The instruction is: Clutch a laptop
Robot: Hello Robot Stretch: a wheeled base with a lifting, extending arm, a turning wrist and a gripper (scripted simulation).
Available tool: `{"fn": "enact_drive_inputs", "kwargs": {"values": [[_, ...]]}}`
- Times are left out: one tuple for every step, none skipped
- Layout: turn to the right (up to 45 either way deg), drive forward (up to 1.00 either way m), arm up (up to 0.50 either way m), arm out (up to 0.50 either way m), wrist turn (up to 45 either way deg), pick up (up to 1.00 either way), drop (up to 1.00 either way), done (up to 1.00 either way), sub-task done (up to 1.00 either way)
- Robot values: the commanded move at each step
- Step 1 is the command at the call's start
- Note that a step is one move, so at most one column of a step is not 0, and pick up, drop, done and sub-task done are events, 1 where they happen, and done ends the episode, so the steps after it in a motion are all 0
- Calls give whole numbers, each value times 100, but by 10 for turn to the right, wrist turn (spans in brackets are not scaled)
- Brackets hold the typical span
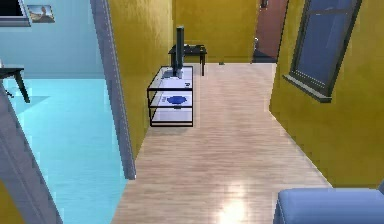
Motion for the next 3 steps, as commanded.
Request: {"fn": "enact_drive_inputs", "kwargs": {"values": [[0, 0, 44, 0, 0, 0, 0, 0, 0], [0, 0, 0, 36, 0, 0, 0, 0, 0], [0, 0, 0, 0, 450, 0, 0, 0, 0]]}}
